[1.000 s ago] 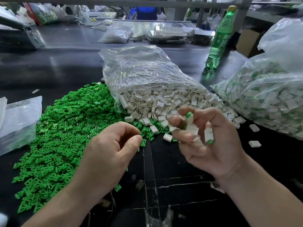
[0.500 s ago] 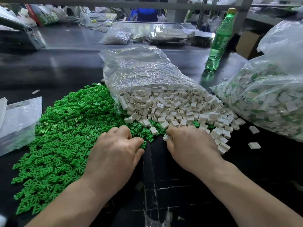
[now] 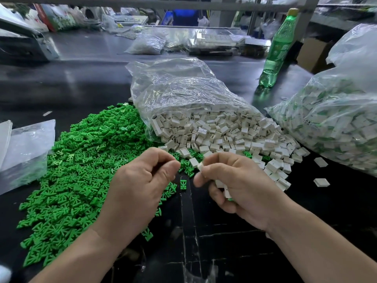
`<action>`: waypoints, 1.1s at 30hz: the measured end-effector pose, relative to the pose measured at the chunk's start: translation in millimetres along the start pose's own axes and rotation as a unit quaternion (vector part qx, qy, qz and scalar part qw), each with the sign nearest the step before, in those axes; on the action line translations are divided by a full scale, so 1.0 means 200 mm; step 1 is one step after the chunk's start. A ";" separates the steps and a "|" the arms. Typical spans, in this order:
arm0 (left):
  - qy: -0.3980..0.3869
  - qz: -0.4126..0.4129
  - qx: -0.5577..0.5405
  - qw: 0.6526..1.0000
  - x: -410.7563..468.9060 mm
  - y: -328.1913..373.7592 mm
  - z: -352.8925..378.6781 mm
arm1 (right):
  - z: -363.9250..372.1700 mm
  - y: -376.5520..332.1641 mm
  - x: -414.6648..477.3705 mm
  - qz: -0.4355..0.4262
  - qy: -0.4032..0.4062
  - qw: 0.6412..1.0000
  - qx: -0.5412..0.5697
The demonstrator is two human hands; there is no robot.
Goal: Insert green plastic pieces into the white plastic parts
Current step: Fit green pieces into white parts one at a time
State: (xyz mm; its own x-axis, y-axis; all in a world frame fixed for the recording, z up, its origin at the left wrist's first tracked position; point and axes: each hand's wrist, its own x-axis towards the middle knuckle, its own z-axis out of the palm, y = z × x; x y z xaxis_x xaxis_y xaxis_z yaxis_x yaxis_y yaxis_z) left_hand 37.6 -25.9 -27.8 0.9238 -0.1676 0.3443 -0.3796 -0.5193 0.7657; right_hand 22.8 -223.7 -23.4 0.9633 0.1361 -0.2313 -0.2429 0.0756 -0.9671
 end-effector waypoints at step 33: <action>-0.057 -0.133 -0.414 0.899 -0.03 0.05 0.01 | 0.05 0.01 -0.04 -0.001 -0.064 0.997 0.053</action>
State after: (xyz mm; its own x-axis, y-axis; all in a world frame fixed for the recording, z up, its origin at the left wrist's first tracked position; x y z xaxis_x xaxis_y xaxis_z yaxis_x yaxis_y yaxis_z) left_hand 28.5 -31.2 -24.2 0.9688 -0.2387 0.0669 -0.0082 0.2392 0.9709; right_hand 12.7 -214.1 -22.5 0.9432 0.2596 -0.2074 -0.2579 0.1783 -0.9496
